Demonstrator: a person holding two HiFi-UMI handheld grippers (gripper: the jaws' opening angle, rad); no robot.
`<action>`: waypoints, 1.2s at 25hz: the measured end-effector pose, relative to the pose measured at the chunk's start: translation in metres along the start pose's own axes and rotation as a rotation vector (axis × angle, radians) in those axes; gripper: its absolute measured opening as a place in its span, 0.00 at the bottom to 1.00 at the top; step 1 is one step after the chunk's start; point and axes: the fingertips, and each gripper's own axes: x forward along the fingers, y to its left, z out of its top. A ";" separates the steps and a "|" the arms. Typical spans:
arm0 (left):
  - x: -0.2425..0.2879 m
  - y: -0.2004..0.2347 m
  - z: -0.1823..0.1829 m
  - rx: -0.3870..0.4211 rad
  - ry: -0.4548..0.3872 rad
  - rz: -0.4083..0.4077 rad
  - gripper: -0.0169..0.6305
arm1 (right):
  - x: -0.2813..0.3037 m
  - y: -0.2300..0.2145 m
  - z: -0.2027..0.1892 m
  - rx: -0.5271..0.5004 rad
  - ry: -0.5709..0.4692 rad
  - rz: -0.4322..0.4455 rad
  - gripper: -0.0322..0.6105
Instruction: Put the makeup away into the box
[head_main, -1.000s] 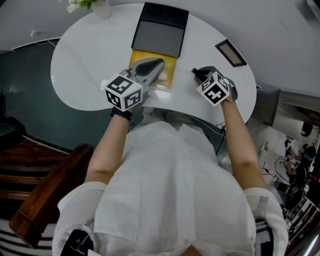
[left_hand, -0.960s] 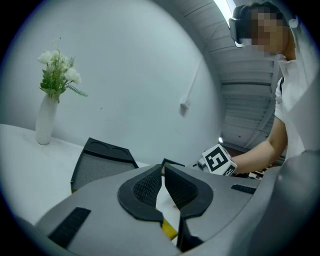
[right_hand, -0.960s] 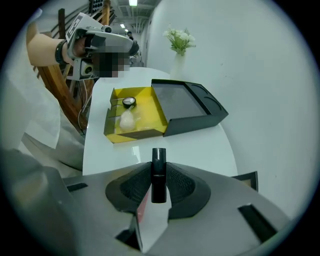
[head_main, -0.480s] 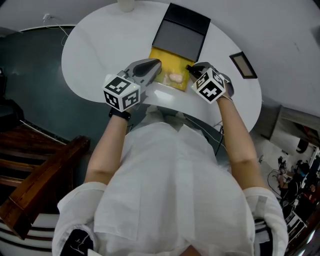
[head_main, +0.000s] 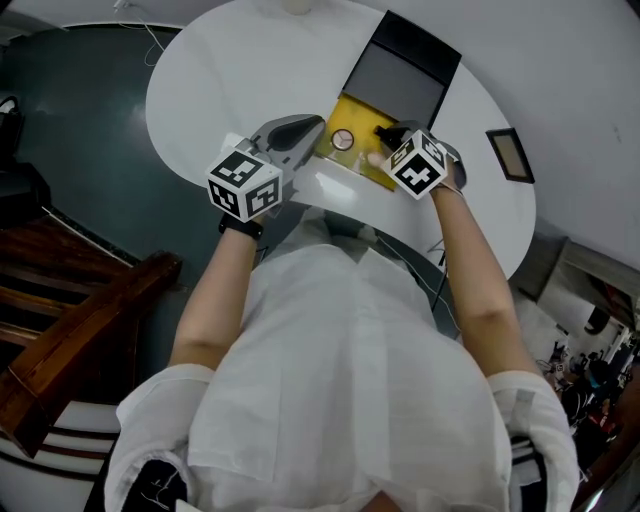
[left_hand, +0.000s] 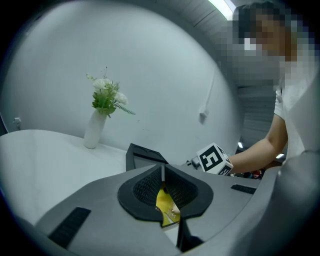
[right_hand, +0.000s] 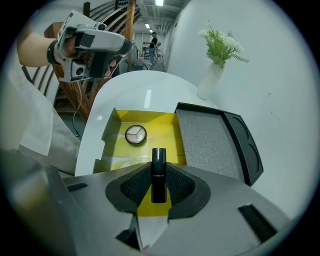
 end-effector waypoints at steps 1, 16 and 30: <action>-0.004 0.003 0.000 -0.003 -0.001 0.008 0.06 | 0.004 0.001 0.004 -0.004 0.002 0.005 0.19; -0.031 0.032 0.000 -0.021 0.000 0.069 0.06 | 0.051 0.011 0.042 -0.055 0.018 0.043 0.19; -0.022 0.027 -0.004 -0.024 0.013 0.059 0.06 | 0.041 0.008 0.050 -0.012 -0.054 0.036 0.21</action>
